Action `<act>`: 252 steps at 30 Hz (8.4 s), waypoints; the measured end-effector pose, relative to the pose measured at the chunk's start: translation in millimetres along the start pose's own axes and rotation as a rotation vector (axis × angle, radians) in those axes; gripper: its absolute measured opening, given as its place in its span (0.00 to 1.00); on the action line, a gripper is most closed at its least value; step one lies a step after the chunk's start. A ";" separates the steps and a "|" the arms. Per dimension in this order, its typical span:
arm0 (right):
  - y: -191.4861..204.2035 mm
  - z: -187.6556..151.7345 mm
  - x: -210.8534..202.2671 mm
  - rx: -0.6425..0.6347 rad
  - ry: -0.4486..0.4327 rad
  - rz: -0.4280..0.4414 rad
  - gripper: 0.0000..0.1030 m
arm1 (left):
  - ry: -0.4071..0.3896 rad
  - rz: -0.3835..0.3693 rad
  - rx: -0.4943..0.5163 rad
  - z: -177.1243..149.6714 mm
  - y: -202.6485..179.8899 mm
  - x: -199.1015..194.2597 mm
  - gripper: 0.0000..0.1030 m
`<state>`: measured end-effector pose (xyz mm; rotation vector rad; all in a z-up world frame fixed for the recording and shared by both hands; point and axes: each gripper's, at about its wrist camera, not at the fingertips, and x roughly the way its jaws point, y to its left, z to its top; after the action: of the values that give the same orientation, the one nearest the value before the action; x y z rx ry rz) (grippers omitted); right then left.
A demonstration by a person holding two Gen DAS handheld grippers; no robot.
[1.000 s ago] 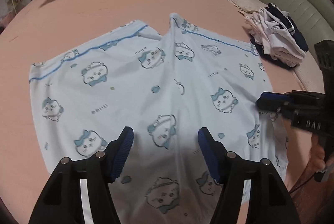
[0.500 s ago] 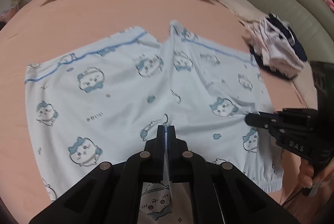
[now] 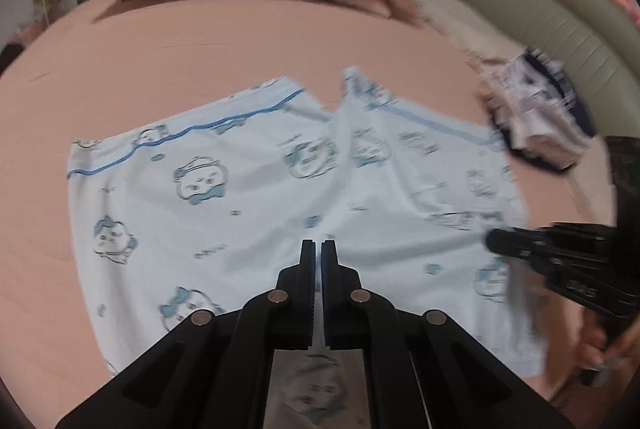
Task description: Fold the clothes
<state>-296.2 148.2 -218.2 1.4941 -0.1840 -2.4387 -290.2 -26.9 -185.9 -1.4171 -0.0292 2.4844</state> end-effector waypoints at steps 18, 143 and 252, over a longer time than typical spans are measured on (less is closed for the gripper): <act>21.0 -52.5 -64.7 -0.013 -0.002 -0.071 0.07 | 0.017 -0.015 0.105 -72.0 -28.5 -78.6 0.39; -155.1 -54.7 -36.9 0.416 0.112 -0.006 0.27 | 0.034 0.034 -0.431 -75.1 119.7 -101.3 0.37; -51.4 -104.7 -83.7 0.017 0.016 -0.121 0.12 | 0.217 0.256 0.048 -155.7 82.2 -105.5 0.55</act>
<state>-175.9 225.8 -207.6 1.5749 -0.1152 -2.5236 -126.8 -151.1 -190.7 -1.7577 0.2705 2.4880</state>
